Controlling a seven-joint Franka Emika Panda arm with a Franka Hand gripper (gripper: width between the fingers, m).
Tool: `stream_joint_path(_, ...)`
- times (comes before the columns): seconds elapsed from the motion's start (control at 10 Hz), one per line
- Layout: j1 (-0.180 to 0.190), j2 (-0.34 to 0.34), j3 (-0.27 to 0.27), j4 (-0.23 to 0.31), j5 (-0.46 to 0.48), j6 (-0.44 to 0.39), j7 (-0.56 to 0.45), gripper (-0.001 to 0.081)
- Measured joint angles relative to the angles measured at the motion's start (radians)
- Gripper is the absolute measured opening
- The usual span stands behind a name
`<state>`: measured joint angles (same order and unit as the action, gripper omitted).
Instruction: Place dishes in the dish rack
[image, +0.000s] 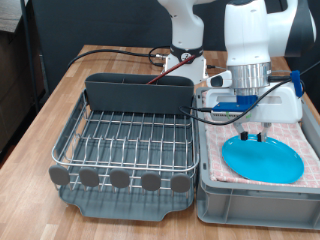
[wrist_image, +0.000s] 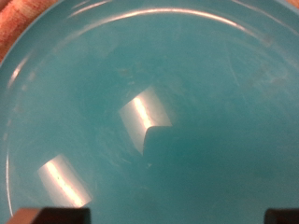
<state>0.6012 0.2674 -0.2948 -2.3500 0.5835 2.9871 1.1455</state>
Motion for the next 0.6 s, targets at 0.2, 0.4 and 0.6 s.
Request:
stream_joint_path(0.2,0.093,-0.027,-0.120,-0.014,-0.155,-0.053,0.153,0.0576)
stream_joint_path(0.4,0.132,-0.060,-0.173,-0.033,-0.221,-0.083,0.220,0.0739)
stream_joint_path(0.6,0.133,-0.084,-0.174,-0.057,-0.212,-0.081,0.218,0.0790)
